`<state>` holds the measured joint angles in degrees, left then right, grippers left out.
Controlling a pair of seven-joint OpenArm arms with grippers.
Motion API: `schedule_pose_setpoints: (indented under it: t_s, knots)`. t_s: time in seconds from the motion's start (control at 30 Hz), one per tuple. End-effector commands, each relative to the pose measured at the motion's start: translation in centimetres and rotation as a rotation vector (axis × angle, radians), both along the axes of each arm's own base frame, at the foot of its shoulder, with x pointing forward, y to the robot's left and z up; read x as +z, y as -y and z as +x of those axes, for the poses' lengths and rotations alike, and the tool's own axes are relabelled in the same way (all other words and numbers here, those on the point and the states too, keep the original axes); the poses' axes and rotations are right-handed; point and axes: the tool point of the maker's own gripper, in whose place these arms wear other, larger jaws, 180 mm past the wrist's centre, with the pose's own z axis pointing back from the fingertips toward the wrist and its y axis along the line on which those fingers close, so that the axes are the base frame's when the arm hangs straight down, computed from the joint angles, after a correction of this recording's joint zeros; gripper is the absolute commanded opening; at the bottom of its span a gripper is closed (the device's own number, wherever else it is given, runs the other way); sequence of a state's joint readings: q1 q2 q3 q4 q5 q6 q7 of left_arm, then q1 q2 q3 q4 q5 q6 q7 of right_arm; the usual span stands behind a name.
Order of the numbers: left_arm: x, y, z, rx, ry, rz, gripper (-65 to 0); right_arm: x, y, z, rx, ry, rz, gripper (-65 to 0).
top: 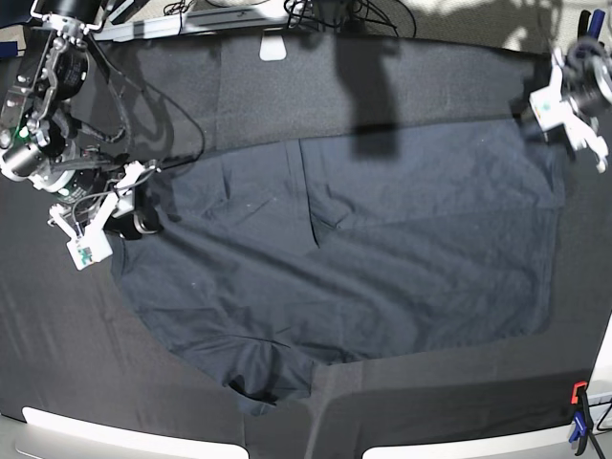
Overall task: Layout the t-shirt on the table in an organized manner, then fold the t-shirt properly
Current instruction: 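Move the right gripper to the shirt's collar corner beside the table edge, then grasp the collar corners with both grippers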
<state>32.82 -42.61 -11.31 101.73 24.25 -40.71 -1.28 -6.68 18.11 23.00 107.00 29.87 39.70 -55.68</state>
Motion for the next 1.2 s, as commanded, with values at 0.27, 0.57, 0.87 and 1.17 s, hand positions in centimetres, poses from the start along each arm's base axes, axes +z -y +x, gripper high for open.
schedule_pose_setpoints:
  t_s: [0.27,0.57,0.87,1.17]
  knots:
    - [-0.6,-0.4,-0.1,0.002,-0.008,0.006,-43.5,1.2,0.1,0.5,0.011,0.037,-0.008,-48.5]
    - [-3.6,-3.0,1.6,0.097,0.059,0.126,-43.5,1.2,0.1,0.5,0.011,0.037,-0.009,-48.5]
    - [-5.5,-4.7,0.8,0.073,0.01,0.214,-43.6,1.2,0.1,0.5,0.011,0.038,-0.008,-48.5]
    - [-5.4,-4.5,0.8,0.067,0.012,0.206,-65.0,1.5,1.3,0.4,0.019,0.023,-0.056,-48.5]
